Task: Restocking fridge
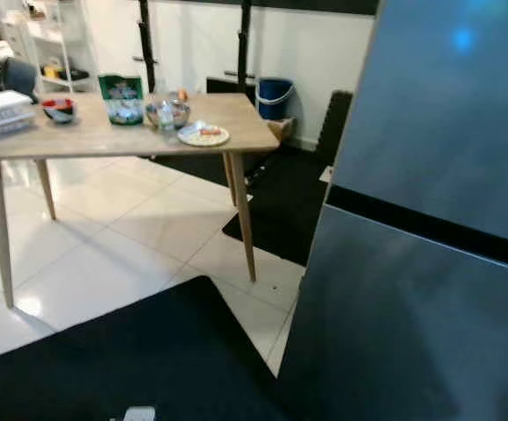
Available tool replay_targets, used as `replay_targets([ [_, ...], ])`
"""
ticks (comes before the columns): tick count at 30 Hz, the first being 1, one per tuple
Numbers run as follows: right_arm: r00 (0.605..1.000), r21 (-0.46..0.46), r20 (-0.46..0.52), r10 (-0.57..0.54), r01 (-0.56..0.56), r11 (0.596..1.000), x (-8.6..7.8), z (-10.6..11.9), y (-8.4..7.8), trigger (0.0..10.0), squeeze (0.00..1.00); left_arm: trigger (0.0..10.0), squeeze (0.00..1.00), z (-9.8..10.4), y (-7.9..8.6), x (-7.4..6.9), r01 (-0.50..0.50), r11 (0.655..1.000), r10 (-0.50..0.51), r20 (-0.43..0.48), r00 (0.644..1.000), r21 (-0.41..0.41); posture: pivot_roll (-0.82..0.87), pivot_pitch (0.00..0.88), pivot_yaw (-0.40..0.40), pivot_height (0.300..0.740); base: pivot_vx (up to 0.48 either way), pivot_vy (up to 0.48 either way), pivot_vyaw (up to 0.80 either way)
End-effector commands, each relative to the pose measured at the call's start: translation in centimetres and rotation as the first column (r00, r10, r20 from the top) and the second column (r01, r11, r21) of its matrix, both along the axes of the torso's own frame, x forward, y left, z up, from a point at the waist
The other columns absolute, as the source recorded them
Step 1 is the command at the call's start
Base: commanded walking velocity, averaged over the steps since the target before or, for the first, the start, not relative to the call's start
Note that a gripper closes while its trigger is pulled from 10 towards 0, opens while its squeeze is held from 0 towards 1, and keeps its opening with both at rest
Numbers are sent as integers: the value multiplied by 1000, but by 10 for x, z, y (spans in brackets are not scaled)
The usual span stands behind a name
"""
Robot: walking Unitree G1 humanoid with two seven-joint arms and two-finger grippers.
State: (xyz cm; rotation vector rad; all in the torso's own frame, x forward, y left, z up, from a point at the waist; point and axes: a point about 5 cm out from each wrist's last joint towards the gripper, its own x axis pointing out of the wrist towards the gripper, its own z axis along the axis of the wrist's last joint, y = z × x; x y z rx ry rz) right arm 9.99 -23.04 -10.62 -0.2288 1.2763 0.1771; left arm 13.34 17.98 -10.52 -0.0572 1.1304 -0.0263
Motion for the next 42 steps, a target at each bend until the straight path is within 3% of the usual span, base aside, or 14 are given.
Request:
replay_targets([
  [1, 999, 5, 29, 23, -23, 1000, 9, 3, 0, 10000, 0, 10000, 0, 0, -1, -1, 6, 1000, -6, -3, 1000, 3, -31, 0, -36, 740, 0, 0, 794],
  [36, 998, -4, 12, 54, -54, 999, 6, 2, -2, 10000, 0, 10000, 0, 1, -2, 1, 46, 999, -46, 31, 998, 15, -30, 0, -37, 740, 0, 0, 791],
  [42, 998, -41, 22, 60, -59, 997, 7, 3, -4, 10000, 0, 10000, 0, 1, -2, 2, 39, 999, -39, 29, 999, -2, -29, 0, -38, 740, 0, 0, 0],
])
